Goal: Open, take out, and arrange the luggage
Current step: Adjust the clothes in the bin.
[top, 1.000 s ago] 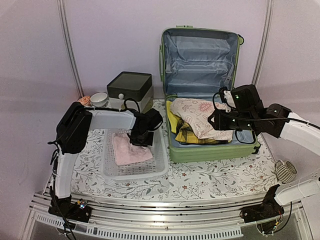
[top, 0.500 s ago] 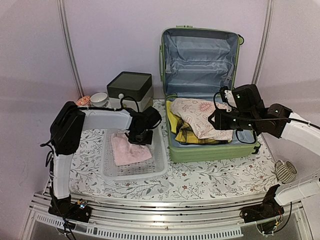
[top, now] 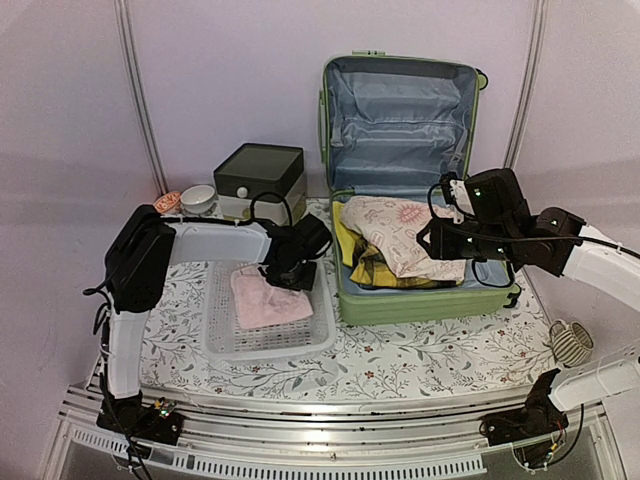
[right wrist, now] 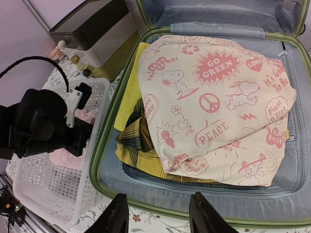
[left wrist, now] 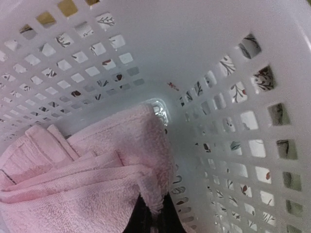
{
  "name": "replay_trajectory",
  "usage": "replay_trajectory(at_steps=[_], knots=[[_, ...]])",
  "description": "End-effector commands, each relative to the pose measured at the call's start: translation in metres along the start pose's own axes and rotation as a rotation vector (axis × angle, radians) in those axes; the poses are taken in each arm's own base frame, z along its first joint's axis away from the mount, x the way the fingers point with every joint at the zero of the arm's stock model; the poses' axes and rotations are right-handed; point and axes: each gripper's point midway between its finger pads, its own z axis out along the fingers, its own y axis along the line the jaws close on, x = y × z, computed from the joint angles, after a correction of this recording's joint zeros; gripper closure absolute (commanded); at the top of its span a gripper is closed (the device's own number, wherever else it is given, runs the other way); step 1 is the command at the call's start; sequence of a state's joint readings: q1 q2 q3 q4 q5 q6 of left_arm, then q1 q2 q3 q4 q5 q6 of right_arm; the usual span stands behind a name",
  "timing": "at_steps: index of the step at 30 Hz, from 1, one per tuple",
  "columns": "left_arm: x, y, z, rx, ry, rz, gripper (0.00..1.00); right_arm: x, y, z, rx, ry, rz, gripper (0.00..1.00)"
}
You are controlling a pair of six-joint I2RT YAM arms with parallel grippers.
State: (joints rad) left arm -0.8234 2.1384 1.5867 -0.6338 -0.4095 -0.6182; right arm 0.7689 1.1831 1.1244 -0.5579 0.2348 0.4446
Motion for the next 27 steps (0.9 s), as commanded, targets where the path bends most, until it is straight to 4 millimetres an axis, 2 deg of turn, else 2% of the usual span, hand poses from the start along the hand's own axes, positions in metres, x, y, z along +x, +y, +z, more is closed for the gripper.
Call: replay_trajectory(at_steps=[1,2,3,5,7,13,14,19,24,26,27], knots=[[-0.011,-0.014,-0.003,0.036,-0.046,0.034,1.0,-0.006,-0.006,-0.007,0.017,-0.03,-0.002,0.57],[-0.011,-0.016,-0.004,0.047,-0.042,0.038,1.0,-0.006,-0.005,-0.007,0.015,-0.029,-0.003,0.57],[-0.009,-0.021,-0.006,0.076,-0.032,0.054,0.93,-0.006,-0.006,-0.007,0.016,-0.028,-0.002,0.56],[-0.007,-0.024,-0.011,0.108,-0.017,0.06,0.69,-0.007,-0.005,-0.008,0.014,-0.029,-0.002,0.57],[-0.008,-0.023,-0.02,0.121,-0.016,0.056,0.54,-0.007,-0.005,-0.008,0.012,-0.029,-0.003,0.57],[-0.017,-0.011,-0.054,0.143,-0.058,0.034,0.37,-0.009,-0.004,-0.008,0.008,-0.032,-0.006,0.56],[-0.026,-0.008,-0.072,0.165,-0.092,0.02,0.33,-0.009,-0.003,-0.008,0.009,-0.031,-0.007,0.56],[-0.038,-0.001,-0.121,0.274,-0.182,0.005,0.15,-0.011,-0.001,-0.007,0.003,-0.029,-0.011,0.56],[-0.045,0.013,-0.163,0.346,-0.261,-0.039,0.13,-0.012,0.0,-0.006,0.005,-0.027,-0.02,0.56],[-0.042,0.019,-0.172,0.368,-0.287,-0.056,0.2,-0.012,0.0,-0.005,0.005,-0.027,-0.021,0.56],[-0.042,0.023,-0.177,0.381,-0.303,-0.066,0.28,-0.012,0.0,-0.004,0.005,-0.025,-0.023,0.56]])
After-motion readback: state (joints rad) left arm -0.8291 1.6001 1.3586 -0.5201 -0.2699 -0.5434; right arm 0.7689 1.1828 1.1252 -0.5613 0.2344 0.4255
